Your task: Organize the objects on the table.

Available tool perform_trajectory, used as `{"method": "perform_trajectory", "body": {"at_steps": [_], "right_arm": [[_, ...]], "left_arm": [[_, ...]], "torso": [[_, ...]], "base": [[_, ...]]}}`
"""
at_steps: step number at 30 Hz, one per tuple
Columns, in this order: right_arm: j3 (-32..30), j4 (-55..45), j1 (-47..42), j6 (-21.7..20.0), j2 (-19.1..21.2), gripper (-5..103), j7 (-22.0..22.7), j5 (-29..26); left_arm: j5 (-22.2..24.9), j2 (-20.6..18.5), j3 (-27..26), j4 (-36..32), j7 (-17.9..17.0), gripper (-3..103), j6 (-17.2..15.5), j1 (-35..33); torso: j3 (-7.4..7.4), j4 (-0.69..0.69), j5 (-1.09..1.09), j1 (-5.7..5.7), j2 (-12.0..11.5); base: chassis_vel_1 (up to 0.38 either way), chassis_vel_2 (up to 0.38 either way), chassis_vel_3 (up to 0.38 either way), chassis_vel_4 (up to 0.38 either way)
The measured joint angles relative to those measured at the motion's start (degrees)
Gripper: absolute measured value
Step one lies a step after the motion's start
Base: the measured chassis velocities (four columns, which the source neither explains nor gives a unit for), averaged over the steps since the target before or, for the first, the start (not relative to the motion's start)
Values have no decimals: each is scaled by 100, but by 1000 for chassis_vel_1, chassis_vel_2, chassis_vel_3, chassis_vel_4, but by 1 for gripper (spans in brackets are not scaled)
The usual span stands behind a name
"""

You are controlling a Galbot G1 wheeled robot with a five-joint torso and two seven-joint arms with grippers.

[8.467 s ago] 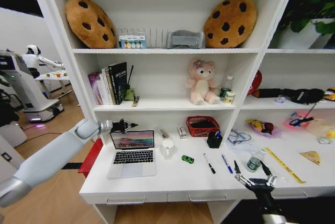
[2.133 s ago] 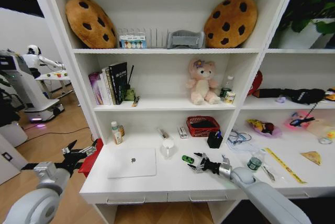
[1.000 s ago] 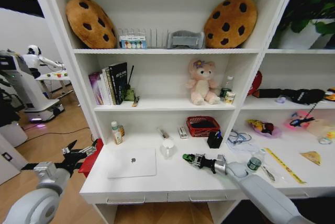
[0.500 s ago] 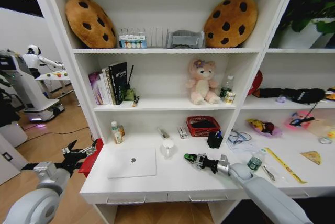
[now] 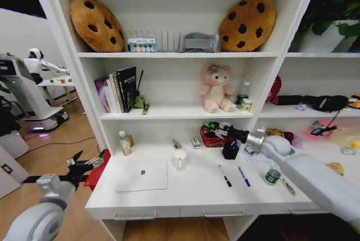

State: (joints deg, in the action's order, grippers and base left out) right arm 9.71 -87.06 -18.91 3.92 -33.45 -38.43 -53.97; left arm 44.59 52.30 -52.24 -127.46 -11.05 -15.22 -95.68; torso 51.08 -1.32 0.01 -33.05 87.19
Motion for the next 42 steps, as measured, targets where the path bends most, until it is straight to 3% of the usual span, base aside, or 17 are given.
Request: {"method": "perform_trajectory", "body": {"at_steps": [5,7,11,13,16,18,27,42], "right_arm": [[721,435,960,-35,-434,36,54,-84],[1280,996,1582,-69,-931,36,62,-148],[1678,1542,1990,-153,-1296,36,77,-233],[2081,2292,2469,-446,-1750,36,194,-376],[2136,2443,2559,-536,-1840,36,239,-409],[2392,2881,2936,-961,-2154,36,387,-490],[2904,3064,3328,-1656,-2335,36,314,-432],[2953,3121,3160,-1626,-2445,36,404,-31]], "left_arm": [[0,0,0,0,-1,100,0,0],[0,0,0,1,-1,100,0,0],[0,0,0,1,-2,100,0,0],[0,0,0,1,-2,100,0,1],[-1,0,0,1,-2,100,0,1],[-1,0,0,1,-1,100,1,0],[-1,0,0,1,-1,100,1,0],[-1,0,0,1,-1,100,1,1]], "torso": [[0,2,-3,0,0],[0,2,-3,0,0],[1,3,-2,-1,-1],[1,2,-3,-1,-1],[1,1,-3,-1,-1],[1,0,-2,-1,0],[0,0,-2,-1,0],[0,0,-1,0,0]], "base": [[0,0,0,0],[0,0,0,0],[0,0,0,0],[0,0,0,0],[0,0,0,0],[0,0,0,0],[0,0,0,0],[0,0,0,0]]}}
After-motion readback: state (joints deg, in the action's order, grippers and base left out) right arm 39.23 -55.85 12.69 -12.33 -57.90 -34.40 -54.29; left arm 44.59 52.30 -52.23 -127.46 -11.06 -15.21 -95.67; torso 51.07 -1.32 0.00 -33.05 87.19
